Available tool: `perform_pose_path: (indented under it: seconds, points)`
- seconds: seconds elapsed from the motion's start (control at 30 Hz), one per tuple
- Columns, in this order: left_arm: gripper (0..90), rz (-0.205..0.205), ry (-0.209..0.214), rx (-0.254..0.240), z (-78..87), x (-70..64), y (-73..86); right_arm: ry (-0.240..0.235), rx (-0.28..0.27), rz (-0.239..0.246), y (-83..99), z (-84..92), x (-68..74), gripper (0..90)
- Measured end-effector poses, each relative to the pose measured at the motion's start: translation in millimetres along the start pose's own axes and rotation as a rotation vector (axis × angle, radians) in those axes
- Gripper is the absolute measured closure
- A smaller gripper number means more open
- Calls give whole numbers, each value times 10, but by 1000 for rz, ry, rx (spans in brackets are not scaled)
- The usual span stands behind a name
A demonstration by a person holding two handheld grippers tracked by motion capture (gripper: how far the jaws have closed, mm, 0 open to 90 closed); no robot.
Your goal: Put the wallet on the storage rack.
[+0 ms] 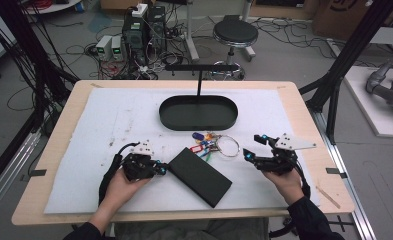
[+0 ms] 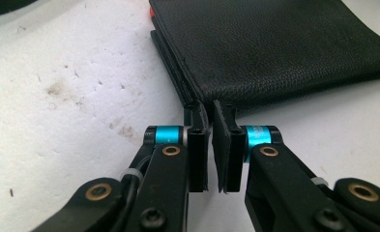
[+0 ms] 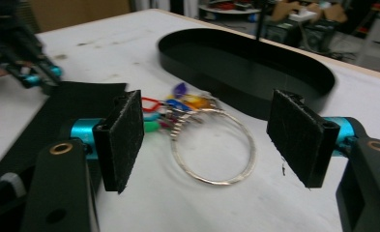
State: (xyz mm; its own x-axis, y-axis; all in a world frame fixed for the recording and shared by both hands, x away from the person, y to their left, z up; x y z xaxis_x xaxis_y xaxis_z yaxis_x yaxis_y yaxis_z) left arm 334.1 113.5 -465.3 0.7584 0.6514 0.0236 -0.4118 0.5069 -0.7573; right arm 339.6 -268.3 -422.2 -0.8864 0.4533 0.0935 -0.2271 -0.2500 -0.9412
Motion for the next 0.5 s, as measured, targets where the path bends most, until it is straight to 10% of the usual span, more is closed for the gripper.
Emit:
perform_pose_path:
  seconds: [0.5]
  points:
    - [853,60,-6,4,92,84,37,-268,114,133,16,-447,721,297]
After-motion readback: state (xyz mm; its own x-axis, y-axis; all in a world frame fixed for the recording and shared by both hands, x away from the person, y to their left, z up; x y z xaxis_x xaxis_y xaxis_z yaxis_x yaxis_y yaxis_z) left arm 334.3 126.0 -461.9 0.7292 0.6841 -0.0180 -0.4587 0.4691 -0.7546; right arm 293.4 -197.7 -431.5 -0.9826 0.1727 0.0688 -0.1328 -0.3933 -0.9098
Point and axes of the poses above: each handheld gripper's, and its own axes: z roughly backward along the jaws, y roughly out of its underside, x roughly to its left, the point moved 4 cm from there along -z, roughly forward along the jaws, and after that the axes turned 15 degrees about -y, right-handed, at the moved point
